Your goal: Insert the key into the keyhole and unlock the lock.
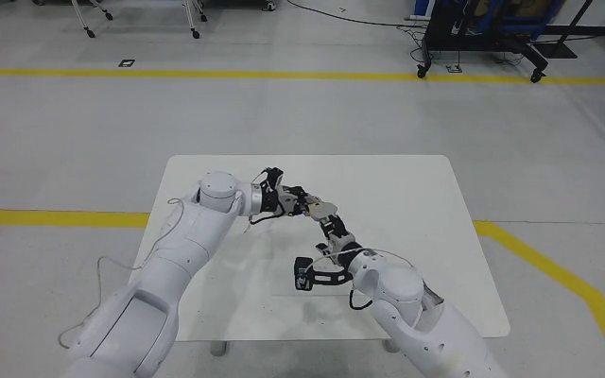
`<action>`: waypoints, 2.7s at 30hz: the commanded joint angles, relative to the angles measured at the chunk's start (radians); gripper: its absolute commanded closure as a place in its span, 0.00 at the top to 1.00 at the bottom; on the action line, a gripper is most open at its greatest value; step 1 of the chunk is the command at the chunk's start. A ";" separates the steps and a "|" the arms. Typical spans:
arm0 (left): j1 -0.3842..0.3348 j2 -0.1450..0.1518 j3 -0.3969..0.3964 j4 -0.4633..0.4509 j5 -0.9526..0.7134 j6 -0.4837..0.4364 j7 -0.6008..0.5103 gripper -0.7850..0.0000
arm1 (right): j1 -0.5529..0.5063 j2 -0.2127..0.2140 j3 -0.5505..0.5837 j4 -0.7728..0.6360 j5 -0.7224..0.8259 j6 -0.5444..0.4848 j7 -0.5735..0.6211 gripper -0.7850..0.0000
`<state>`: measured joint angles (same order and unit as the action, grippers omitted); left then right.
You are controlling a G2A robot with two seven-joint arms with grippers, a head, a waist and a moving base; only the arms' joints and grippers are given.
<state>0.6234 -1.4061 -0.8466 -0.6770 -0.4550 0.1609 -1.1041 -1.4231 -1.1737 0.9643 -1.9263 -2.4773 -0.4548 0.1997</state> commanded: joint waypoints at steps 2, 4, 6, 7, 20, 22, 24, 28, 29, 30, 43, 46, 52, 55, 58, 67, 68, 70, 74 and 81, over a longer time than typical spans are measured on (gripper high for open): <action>0.015 0.006 -0.021 -0.021 -0.006 -0.048 0.031 0.00 | -0.022 0.012 0.062 0.004 0.154 -0.011 -0.228 1.00; 0.029 0.011 -0.035 -0.042 0.000 -0.094 0.058 0.00 | -0.030 0.027 0.133 0.022 0.262 -0.066 -0.432 0.40; 0.048 0.017 -0.048 -0.070 0.008 -0.134 0.075 0.00 | -0.038 0.043 0.201 0.056 0.337 -0.124 -0.593 0.00; 0.057 0.021 -0.055 -0.084 0.013 -0.150 0.083 0.00 | -0.040 0.049 0.226 0.072 0.356 -0.150 -0.647 0.00; 0.139 0.052 -0.108 -0.217 0.052 -0.168 0.087 0.00 | 0.072 0.053 0.213 0.289 0.477 -0.278 -0.672 0.00; 0.145 0.054 -0.107 -0.229 0.060 -0.165 0.090 0.00 | 0.095 0.051 0.204 0.314 0.493 -0.280 -0.671 0.00; 0.149 0.054 -0.107 -0.236 0.066 -0.160 0.094 0.00 | 0.112 0.050 0.200 0.334 0.514 -0.285 -0.672 0.00; 0.154 0.057 -0.111 -0.248 0.074 -0.162 0.097 0.00 | 0.132 0.052 0.209 0.369 0.558 -0.298 -0.676 0.00; 0.155 0.058 -0.113 -0.251 0.077 -0.164 0.096 0.00 | 0.135 0.053 0.212 0.375 0.561 -0.299 -0.677 0.00; 0.156 0.059 -0.116 -0.254 0.079 -0.167 0.094 0.00 | 0.138 0.055 0.214 0.380 0.564 -0.301 -0.678 0.00; 0.176 0.069 -0.119 -0.296 0.128 -0.162 0.095 0.00 | 0.220 0.050 0.169 0.435 0.610 -0.318 -0.622 0.00; 0.177 0.070 -0.119 -0.299 0.131 -0.162 0.092 0.00 | 0.233 0.050 0.163 0.446 0.621 -0.320 -0.617 0.00; 0.181 0.067 -0.137 -0.290 0.085 -0.140 0.146 0.00 | 0.225 0.055 0.156 0.423 0.605 -0.304 -0.647 0.01; 0.186 0.065 -0.149 -0.287 0.057 -0.138 0.168 0.00 | 0.178 0.066 0.169 0.377 0.532 -0.210 -0.673 0.38; 0.189 0.065 -0.154 -0.287 0.045 -0.136 0.178 0.00 | 0.100 0.073 0.189 0.309 0.463 -0.058 -0.630 0.44; 0.194 0.061 -0.148 -0.291 0.046 -0.138 0.200 0.00 | 0.013 0.064 0.177 0.206 0.447 0.133 -0.480 0.33; 0.194 0.061 -0.148 -0.292 0.047 -0.139 0.201 0.00 | 0.019 0.063 0.175 0.211 0.453 0.135 -0.469 0.32; 0.195 0.061 -0.148 -0.293 0.048 -0.141 0.201 0.00 | 0.029 0.059 0.165 0.218 0.453 0.142 -0.432 0.31; 0.196 0.061 -0.149 -0.294 0.051 -0.140 0.199 0.00 | 0.046 0.050 0.139 0.226 0.453 0.160 -0.374 0.34; 0.198 0.061 -0.147 -0.298 0.060 -0.136 0.201 0.00 | 0.052 0.042 0.120 0.222 0.433 0.196 -0.314 0.22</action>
<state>0.8213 -1.3455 -0.9936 -0.9752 -0.3958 0.0242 -0.9028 -1.3705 -1.1305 1.0857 -1.7028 -2.0402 -0.2625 -0.1247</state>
